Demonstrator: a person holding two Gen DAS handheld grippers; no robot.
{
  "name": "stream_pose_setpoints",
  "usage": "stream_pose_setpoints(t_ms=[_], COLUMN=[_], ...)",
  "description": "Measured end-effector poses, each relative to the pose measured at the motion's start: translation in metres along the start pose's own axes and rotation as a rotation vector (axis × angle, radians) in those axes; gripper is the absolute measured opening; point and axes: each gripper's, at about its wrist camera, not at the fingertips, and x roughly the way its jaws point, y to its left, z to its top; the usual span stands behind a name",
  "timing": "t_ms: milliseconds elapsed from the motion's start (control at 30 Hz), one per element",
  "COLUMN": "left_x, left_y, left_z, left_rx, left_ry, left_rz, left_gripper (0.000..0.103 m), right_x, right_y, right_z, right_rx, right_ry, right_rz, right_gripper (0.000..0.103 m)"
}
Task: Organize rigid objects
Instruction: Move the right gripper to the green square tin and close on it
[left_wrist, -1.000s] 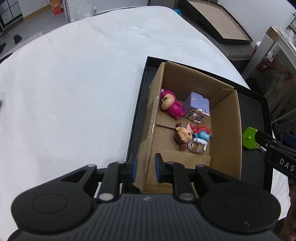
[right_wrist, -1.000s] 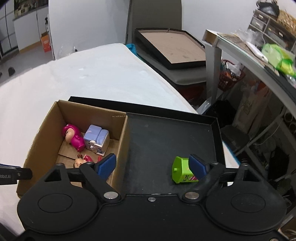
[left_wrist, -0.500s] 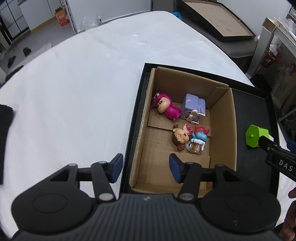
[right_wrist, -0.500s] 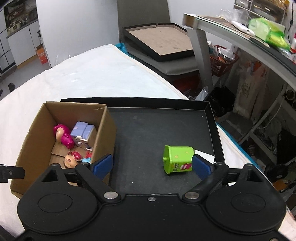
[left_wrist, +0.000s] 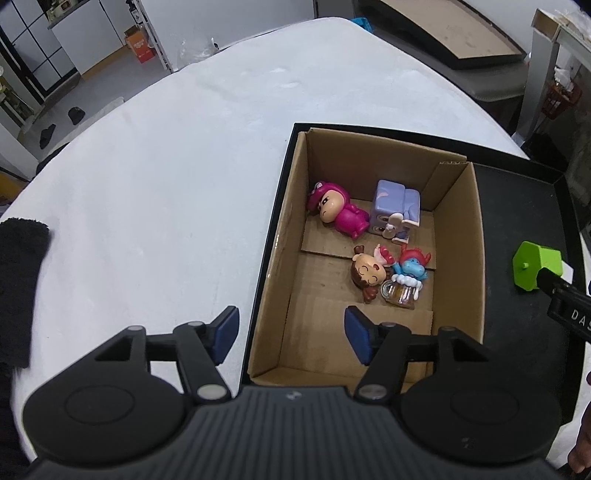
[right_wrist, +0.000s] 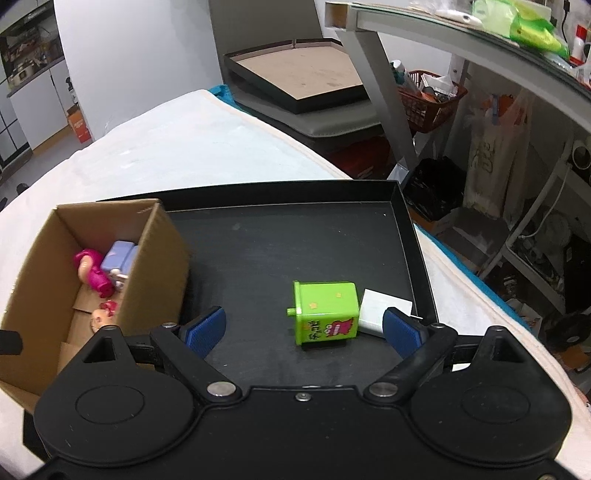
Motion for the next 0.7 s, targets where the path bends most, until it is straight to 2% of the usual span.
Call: stream_pose_setpoints(t_ms=[200,467,667,700], left_x=[0.003,0.011,0.013,0.013], left_y=[-0.009,-0.014,-0.022,-0.023], left_z=[0.003,0.008,0.011,0.011], left_rx=[0.026,0.032,0.056,0.06], left_ry=[0.013,0.03,0.031,0.031], left_rz=[0.037,0.075,0.085,0.087], left_gripper=[0.062,0.063,0.063,0.063], right_x=[0.019,0.037,0.045,0.045], right_y=[-0.014,-0.018,-0.018,-0.018], right_z=[-0.001,-0.006,-0.007,-0.007], right_rx=[0.049,0.037,0.013,0.01], right_ry=[0.018,0.024,0.025,0.019], right_rz=[0.03,0.002,-0.002,-0.004], right_gripper=[0.092,0.091,0.08,0.073])
